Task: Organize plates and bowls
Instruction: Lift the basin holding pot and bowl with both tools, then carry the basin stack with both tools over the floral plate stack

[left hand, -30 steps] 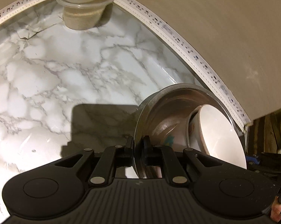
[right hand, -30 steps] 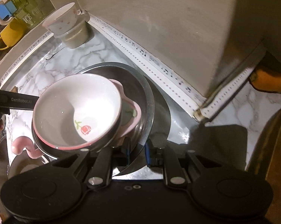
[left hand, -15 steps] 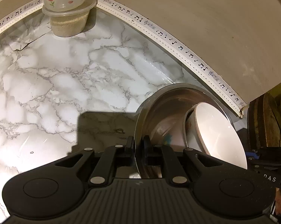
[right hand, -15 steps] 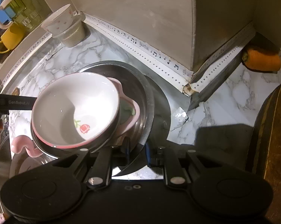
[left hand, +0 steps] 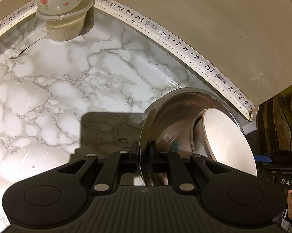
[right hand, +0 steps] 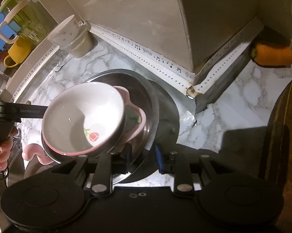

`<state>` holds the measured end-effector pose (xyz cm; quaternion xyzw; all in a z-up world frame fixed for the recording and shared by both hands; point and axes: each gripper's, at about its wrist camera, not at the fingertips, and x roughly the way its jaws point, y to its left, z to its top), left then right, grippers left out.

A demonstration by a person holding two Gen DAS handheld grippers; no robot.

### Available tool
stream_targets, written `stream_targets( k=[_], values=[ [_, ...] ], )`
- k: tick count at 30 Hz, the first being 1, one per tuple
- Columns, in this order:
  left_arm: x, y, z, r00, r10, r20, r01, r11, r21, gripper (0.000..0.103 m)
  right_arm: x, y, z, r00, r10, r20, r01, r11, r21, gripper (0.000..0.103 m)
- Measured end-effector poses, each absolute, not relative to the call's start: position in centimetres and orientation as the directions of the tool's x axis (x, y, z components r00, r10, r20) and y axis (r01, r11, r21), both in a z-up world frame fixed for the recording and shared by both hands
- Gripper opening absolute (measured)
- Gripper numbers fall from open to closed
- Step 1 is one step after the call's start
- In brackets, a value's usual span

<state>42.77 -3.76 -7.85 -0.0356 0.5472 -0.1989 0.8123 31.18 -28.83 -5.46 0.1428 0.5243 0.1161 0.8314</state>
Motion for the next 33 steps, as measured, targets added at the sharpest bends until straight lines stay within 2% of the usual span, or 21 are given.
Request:
stream_targets(
  k=[2,4,33],
  values=[
    [42.8,-3.7,-7.9,0.323,-0.364,-0.874,0.277,0.919,-0.281,0.009,31.5,-29.0,-5.9,0.417,0.353,-0.837,-0.043,0.928,0.371,0.019],
    [42.9,-3.7,-7.9,0.322,-0.365,-0.874,0.269,0.920,-0.285,0.009,31.7,-29.1,-6.2,0.412,0.373,-0.831,-0.033,0.918,0.396,0.017],
    [41.9,-4.4,-7.5,0.353,-0.348,-0.868,0.255,0.929,-0.269,0.009,31.5,-28.2,-5.2,0.430,0.284,-0.857,-0.084,0.958,0.275,0.016]
  ],
)
